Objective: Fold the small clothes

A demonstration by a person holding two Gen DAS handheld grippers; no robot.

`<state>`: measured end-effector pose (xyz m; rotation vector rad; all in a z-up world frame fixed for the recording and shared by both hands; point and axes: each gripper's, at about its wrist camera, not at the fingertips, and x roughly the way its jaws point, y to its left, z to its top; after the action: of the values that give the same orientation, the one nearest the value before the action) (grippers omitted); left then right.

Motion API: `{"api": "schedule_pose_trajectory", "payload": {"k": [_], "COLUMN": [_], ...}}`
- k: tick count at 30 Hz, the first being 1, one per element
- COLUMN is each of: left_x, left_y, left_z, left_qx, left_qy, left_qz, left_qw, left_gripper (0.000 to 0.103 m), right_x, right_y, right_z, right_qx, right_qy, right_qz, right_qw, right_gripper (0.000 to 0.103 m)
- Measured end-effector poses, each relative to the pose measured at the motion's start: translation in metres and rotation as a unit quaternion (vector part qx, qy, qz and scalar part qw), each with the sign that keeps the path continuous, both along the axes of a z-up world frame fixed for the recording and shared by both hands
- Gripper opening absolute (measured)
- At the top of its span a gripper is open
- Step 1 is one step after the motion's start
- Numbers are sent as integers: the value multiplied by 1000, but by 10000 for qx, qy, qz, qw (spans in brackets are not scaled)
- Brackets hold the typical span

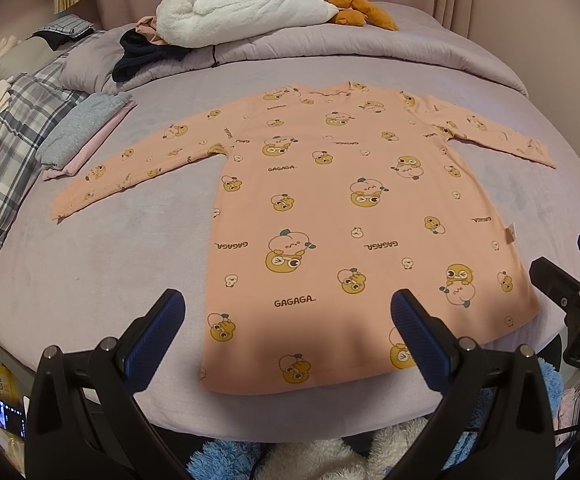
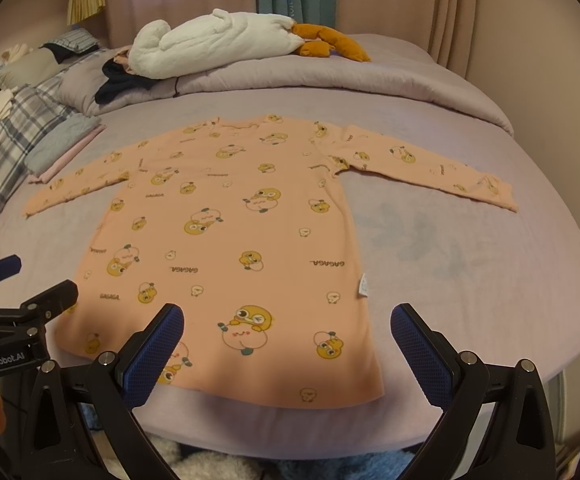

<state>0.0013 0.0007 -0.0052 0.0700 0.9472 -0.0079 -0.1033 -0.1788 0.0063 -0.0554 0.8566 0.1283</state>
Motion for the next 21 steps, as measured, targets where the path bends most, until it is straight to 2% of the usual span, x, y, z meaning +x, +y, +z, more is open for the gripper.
{"api": "schedule_pose_trajectory", "payload": {"k": [21], "left_x": [0], "left_y": [0], "left_z": [-4], "left_qx": [-21], "left_qy": [45], "left_qz": [11], "left_qw": [10000], "left_gripper": [103], "right_x": [-4], "right_y": [4], "right_z": [-2], "right_qx": [-12], "right_qy": [26], "right_qz": [19], "right_qw": [10000], "right_gripper": [102]}}
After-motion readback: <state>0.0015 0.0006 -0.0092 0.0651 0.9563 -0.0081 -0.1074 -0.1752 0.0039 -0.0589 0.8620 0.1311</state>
